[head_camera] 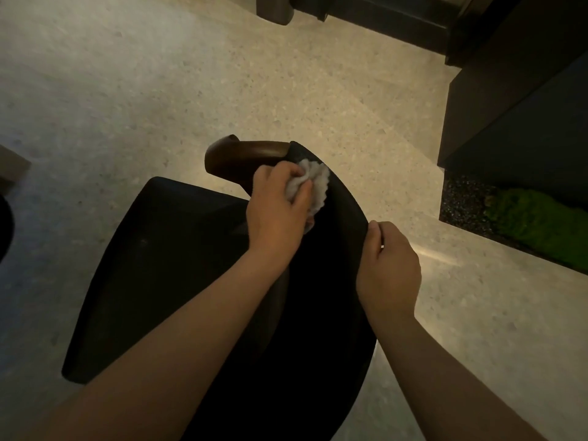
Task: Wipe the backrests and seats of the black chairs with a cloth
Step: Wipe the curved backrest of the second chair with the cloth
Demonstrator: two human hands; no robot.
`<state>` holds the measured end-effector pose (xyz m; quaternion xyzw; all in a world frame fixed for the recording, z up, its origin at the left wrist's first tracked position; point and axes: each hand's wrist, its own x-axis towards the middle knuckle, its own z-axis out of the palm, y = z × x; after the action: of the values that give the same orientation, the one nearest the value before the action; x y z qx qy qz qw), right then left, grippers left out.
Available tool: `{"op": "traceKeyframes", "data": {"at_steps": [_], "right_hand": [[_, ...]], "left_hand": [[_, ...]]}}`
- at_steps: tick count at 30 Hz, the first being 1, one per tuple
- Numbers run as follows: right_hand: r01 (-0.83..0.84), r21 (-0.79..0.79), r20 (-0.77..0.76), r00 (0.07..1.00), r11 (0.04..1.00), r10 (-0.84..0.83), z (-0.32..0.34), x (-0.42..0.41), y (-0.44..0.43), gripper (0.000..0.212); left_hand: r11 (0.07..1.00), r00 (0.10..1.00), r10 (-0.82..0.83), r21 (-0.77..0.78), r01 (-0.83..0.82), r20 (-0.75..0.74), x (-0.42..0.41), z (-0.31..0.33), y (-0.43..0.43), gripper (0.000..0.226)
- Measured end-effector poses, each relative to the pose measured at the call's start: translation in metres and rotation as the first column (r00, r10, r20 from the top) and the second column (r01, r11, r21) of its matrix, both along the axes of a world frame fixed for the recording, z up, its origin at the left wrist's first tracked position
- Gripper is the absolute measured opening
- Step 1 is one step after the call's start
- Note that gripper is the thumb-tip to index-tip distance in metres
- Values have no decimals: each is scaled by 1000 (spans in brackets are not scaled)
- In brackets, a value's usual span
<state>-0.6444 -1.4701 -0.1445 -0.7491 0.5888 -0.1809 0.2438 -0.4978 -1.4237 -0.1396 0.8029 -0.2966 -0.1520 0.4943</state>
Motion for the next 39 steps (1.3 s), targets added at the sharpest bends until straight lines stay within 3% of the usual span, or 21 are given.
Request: {"op": "traceKeyframes", "data": {"at_steps": [3,6,9,14,21,25,33,39], "right_hand": [[-2,-30,-3,1000,1000,2,-2,0,-1,30],[0,-34,0,1000,999,0,-3,0,-1,29],[-4,-42,0,1000,999,4,-4,0,-1,29],[-13,-63,-7,1000,998,13,-3,0,0,28],[-5,-60,1,1000,998,5,-5,0,0,30],[-5,-56,-8,1000,998,4,-4,0,0,30],[-1,-70,2,1000,998,1,-5,0,1,29],[1,-70,36,999,998,2,-7,1,0,29]], "left_hand": [[999,994,-14,-42,18,112,-9,4,-25,19],[994,974,-33,110,9,222,-10,-8,-46,33],[986,954,-11,163,-39,299,-8,-18,-53,32],[985,982,75,137,-100,175,-10,-25,-39,20],[927,998,56,372,-41,-30,-4,-75,25,15],[961,985,174,218,-170,0,-2,-59,13,26],[987,983,154,24,-157,98,-31,-52,-23,23],[991,994,106,-83,-109,-33,-27,-73,-15,20]]}}
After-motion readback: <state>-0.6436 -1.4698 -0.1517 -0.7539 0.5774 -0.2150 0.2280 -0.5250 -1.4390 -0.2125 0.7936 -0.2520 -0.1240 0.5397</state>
